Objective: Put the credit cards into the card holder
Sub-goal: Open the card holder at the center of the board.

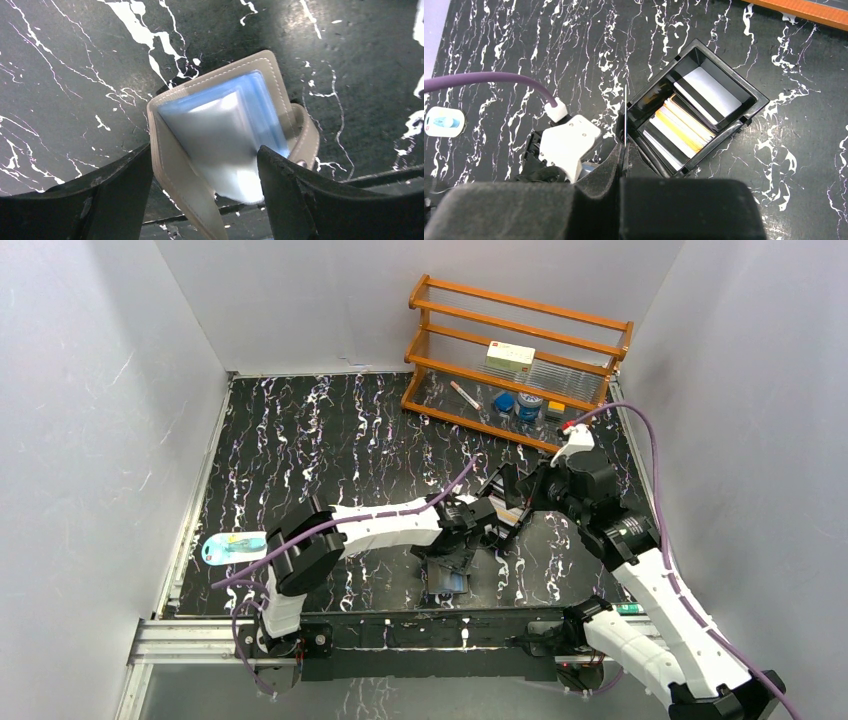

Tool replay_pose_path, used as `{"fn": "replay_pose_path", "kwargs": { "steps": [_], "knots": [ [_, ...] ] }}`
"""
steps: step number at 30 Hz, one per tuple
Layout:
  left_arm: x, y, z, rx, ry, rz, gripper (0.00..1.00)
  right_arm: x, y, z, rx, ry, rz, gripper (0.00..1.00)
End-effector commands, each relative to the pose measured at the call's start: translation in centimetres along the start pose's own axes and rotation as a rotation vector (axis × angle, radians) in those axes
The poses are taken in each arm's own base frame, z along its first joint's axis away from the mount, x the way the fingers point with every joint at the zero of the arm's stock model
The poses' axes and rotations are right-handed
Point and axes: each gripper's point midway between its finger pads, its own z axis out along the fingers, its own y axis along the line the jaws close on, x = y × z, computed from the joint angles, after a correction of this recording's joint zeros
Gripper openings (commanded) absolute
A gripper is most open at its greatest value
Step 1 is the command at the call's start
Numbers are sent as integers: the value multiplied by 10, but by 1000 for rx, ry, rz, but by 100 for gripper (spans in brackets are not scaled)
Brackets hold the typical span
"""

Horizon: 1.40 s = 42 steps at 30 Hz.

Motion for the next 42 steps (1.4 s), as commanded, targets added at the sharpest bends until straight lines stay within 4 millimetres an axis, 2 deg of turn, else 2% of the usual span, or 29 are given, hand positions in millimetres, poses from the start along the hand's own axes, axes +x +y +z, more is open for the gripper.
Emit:
{"fn": "replay_pose_path", "kwargs": {
  "steps": [1, 8, 10, 12, 16, 18, 20, 23, 27, 32, 39, 42],
  "knots": [
    [-5, 6, -7, -58, -27, -22, 73, -9, 3, -9, -17, -40, 6, 0],
    [-1, 0, 6, -46, -13, -17, 74, -3, 1, -8, -14, -25, 8, 0],
    [-1, 0, 6, -40, -12, -15, 71, 0, 2, -7, -20, -13, 7, 0],
    [-3, 0, 4, -39, -23, -17, 63, 2, 5, -7, -35, 1, 11, 0],
    [-9, 3, -9, -23, -69, -42, 39, 13, 20, -5, -113, 48, 75, 0],
    [-10, 3, -15, 2, -89, -63, 30, 25, 30, -2, -170, 96, 128, 0],
    [-8, 6, -18, 14, -102, -87, 26, 41, 39, 1, -221, 159, 192, 0],
    [-4, 10, -20, 49, -114, -128, 25, 63, 42, 4, -243, 225, 245, 0],
    [-2, 11, -25, 162, -137, -214, 28, 78, 43, 3, -234, 251, 271, 0],
    [-12, 12, -40, 341, -201, -351, 29, 103, 56, 4, -269, 327, 313, 0],
    [-6, 29, -34, 408, -194, -431, 17, 149, 81, 12, -292, 415, 308, 0],
    [-4, 34, -35, 405, -195, -426, 18, 169, 75, 15, -220, 466, 274, 0]
  ]
}}
